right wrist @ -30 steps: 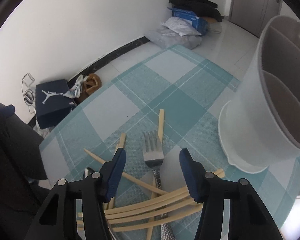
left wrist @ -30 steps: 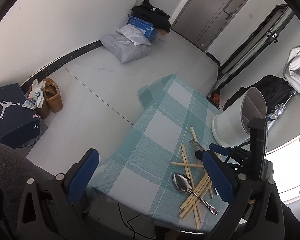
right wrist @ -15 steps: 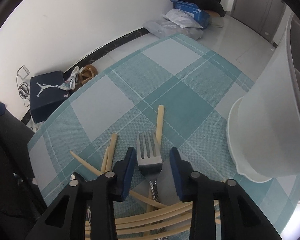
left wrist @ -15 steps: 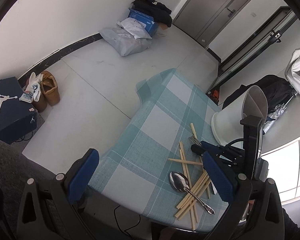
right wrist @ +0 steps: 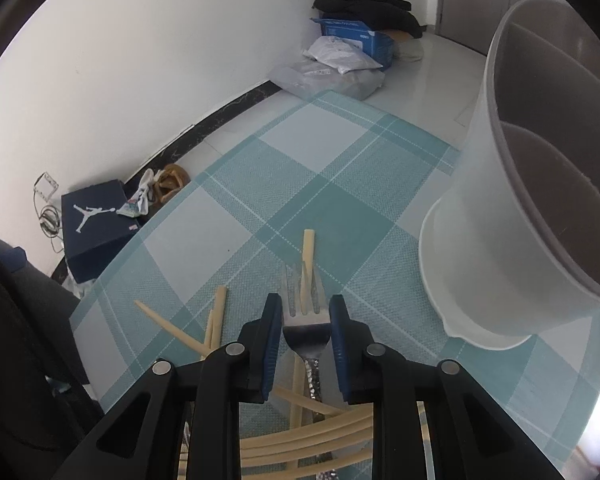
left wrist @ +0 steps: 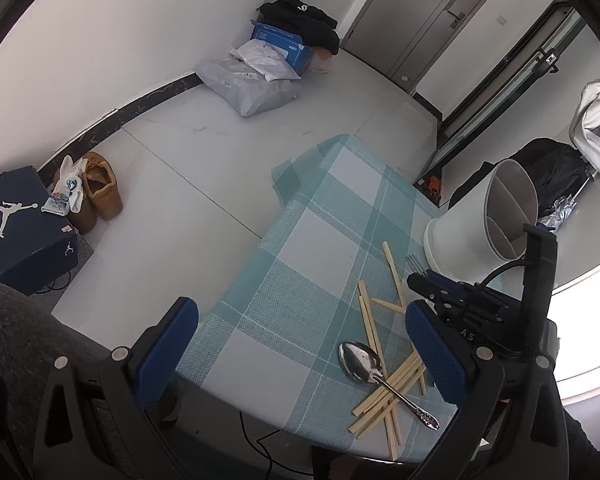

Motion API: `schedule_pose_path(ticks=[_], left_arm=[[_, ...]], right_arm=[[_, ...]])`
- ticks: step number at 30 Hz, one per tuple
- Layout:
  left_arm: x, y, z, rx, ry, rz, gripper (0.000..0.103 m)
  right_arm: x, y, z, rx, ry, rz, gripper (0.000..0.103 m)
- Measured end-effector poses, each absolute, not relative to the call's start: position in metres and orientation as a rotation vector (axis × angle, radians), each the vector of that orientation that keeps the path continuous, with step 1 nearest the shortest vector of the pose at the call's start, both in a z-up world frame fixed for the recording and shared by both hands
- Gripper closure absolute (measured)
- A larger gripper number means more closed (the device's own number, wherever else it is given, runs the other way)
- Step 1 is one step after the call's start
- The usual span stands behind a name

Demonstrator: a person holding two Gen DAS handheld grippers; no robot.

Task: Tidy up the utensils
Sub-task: 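Lift the silver fork with the right gripper toward the white holder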

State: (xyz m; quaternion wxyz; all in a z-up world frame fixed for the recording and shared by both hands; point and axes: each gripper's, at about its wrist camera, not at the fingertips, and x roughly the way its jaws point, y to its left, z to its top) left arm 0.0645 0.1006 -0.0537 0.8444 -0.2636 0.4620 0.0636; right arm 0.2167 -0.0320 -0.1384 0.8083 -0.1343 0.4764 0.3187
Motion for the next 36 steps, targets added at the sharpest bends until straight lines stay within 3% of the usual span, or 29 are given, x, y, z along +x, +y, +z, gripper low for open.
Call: schedule_pose_path(ticks=[12,19,34,36], left_arm=[[0.069,0.088,-0.075,-0.594,1.109,0.077,0.001],[0.073,0.064,-0.085,-0.469,1.192,0.091,0.001],[0.086,0.031,-0.109,-0.234,1.322,0.16,0.002],[0.09,0.026,-0.114,-0.204,1.339,0.174,0.007]], right_arm=[[0.2,-0.057,-0.095,-0.15,0.797,0.633,0.081],[0.192,-0.073,-0.074,-0.079,0.677,0.61,0.082],[0.174,-0.119,-0.062,0.07,0.624,0.623,0.085],[0.173,-0.123,-0.061,0.072,0.619,0.626,0.086]])
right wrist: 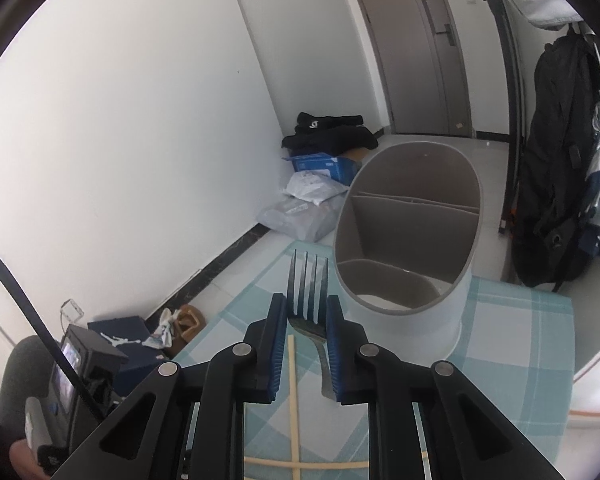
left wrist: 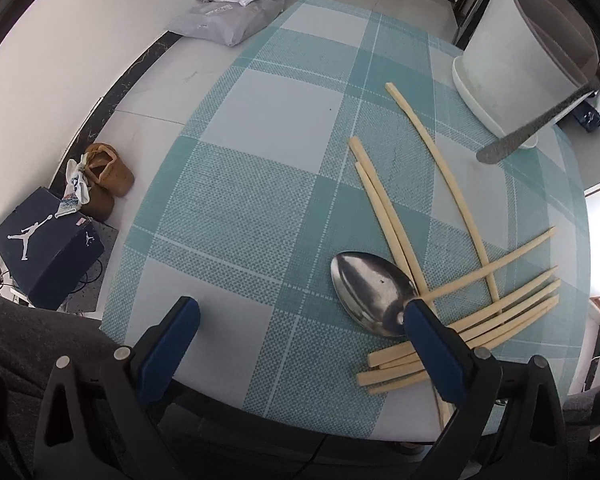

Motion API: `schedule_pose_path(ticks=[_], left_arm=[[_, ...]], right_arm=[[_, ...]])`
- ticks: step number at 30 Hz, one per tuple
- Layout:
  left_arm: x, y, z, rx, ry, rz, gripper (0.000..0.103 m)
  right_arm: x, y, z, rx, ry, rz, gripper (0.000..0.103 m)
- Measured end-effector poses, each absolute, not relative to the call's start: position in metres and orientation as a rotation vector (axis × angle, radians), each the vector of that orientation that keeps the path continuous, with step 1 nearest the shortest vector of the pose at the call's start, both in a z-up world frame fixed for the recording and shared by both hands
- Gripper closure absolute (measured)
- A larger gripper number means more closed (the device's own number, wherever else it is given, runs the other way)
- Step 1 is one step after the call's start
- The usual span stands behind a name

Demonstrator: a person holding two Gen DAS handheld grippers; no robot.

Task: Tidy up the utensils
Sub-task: 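Lift the silver fork with the right gripper toward the white holder, then grasp the silver spoon handle with the left gripper while the right gripper holds the fork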

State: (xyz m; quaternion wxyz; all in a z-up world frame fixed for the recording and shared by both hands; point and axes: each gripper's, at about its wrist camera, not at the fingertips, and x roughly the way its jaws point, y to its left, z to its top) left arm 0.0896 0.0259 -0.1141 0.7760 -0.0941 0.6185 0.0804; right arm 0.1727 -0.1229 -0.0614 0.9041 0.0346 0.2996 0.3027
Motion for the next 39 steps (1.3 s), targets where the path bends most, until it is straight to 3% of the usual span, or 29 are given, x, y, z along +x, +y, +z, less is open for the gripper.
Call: schedule_pose_path(ticks=[1,3,5,7,12,17,36,37,39], left_arm=[[0.089,0.025,-0.113,-0.193,1.332,0.187,0.009],[0.091,0.021,-0.112,-0.185,1.319,0.177,0.014],[0.091,0.018,-0.108,-0.172,1.292,0.172,0.032],[0.094,0.015,-0.107,-0.171,1.291,0.169,0.036],[0.098,0.02,-0.107,-0.217,1.26,0.218,0.06],[0.101,0.025,-0.109,-0.305,1.239,0.214,0.097],[0.109,0.037,-0.097,-0.405,1.246,0.151,0.102],[0.107,0.036,-0.098,-0.4,1.257,0.139,0.097],[0.103,0.03,-0.098,-0.356,1.273,0.114,0.072]], right_arm=[[0.172,-0.123,-0.062,0.07,0.619,0.626,0.102],[0.174,-0.121,-0.062,0.073,0.628,0.626,0.102],[0.173,-0.12,-0.062,0.069,0.628,0.63,0.102],[0.173,-0.121,-0.063,0.078,0.636,0.635,0.102],[0.174,-0.128,-0.063,0.113,0.655,0.638,0.102],[0.173,-0.134,-0.064,0.136,0.657,0.634,0.102],[0.17,-0.138,-0.061,0.132,0.64,0.601,0.102],[0.17,-0.139,-0.062,0.134,0.641,0.6,0.102],[0.171,-0.139,-0.062,0.141,0.644,0.601,0.102]])
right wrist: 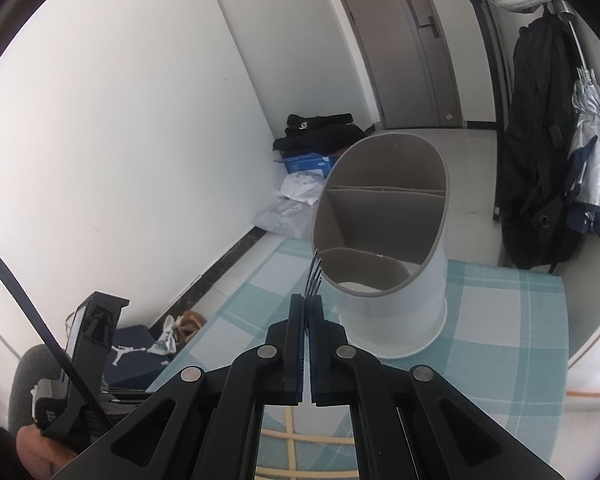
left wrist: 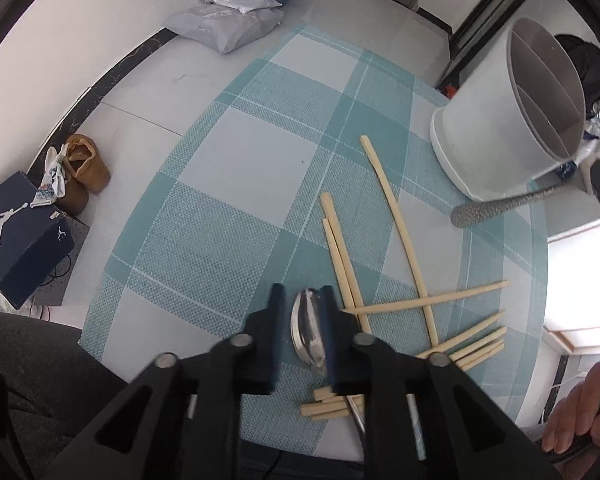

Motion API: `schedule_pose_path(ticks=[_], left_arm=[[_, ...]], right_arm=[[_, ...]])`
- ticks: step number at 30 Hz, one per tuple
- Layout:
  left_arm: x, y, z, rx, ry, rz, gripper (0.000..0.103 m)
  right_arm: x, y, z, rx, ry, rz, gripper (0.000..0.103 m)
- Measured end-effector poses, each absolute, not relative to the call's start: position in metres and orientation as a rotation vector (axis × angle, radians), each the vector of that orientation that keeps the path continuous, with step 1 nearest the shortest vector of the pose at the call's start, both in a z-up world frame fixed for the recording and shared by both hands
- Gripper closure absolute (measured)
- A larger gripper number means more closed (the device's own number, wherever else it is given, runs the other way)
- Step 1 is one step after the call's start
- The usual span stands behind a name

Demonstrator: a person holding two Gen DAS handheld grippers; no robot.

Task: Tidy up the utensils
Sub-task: 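Grasp the silver spoon handle with the left gripper while the right gripper holds the fork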

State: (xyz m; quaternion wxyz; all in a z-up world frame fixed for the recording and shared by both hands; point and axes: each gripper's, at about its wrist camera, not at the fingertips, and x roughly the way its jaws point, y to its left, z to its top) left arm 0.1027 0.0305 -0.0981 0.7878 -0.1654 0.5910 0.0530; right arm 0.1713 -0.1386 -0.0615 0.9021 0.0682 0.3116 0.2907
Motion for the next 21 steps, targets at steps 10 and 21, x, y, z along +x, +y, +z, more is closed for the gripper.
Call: schedule_pose_path(ticks=[10,21], left_arm=[[0.093,0.0,-0.108,-0.138,1.32,0.128,0.047],[0.095,-0.004,-0.112,-0.132,1.35,0.122,0.039]], right_arm=[[0.17,-0.14,-0.059,0.14,0.635,0.604,0.102],[0.175,-0.146,-0.057,0.165,0.634,0.593,0.102]])
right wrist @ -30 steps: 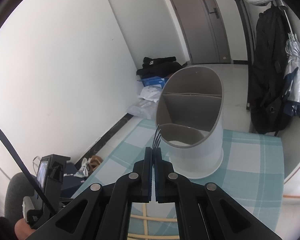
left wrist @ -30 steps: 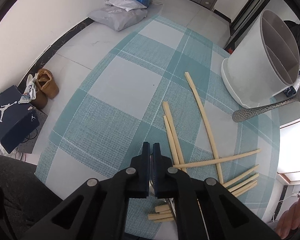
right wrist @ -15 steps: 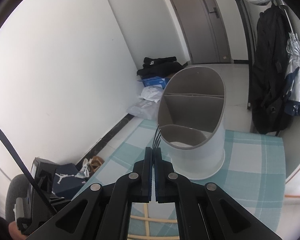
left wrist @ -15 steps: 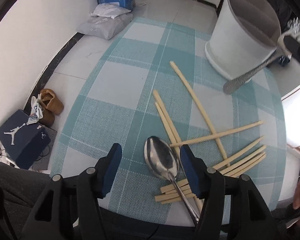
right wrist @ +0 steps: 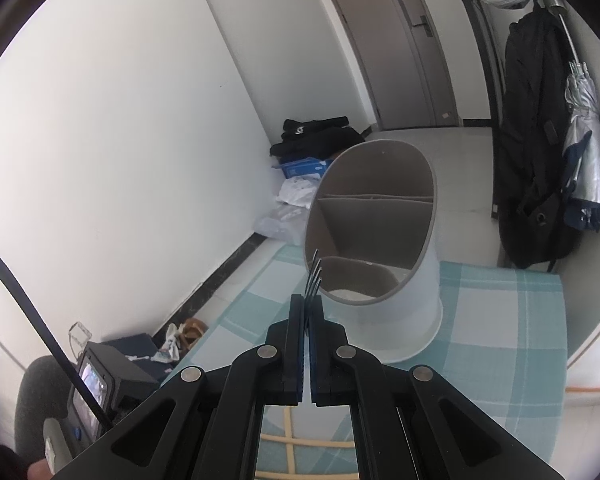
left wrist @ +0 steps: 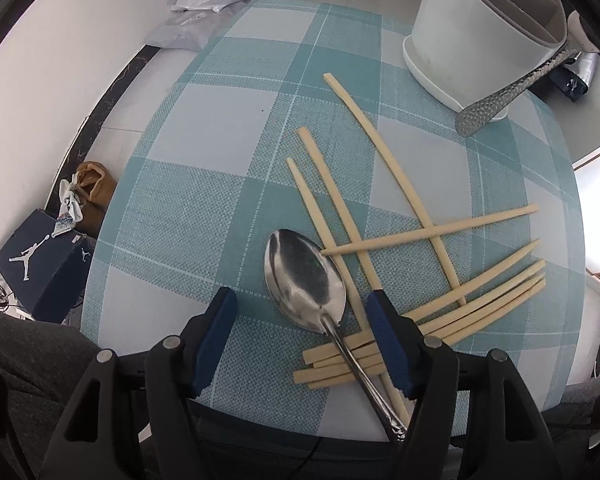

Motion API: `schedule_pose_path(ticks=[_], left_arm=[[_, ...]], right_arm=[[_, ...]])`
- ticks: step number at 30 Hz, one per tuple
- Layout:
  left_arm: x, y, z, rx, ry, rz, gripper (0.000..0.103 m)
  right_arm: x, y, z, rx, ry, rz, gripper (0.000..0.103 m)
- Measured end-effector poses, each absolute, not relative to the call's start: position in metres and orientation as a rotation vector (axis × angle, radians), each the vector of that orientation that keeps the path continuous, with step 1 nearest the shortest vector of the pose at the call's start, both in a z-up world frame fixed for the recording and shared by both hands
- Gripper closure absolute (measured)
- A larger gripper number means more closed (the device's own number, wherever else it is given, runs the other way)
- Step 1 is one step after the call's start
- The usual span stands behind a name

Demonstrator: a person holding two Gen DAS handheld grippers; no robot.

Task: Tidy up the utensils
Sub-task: 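Grasp the silver spoon handle with the left gripper while the right gripper holds the fork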

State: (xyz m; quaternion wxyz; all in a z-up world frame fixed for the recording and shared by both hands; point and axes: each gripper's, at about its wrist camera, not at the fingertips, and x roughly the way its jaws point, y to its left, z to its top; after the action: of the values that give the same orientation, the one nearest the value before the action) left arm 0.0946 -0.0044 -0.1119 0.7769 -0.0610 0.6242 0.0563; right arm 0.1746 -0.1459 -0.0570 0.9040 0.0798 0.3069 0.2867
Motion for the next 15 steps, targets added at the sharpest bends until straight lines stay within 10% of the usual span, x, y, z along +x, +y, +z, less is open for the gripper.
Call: schedule_pose_path(ticks=[15], left_arm=[[0.09,0.007,-0.111,-0.171,1.323,0.133,0.046]], right_arm=[[0.174,-0.146,-0.055,0.164,0.627,0.599,0.102]])
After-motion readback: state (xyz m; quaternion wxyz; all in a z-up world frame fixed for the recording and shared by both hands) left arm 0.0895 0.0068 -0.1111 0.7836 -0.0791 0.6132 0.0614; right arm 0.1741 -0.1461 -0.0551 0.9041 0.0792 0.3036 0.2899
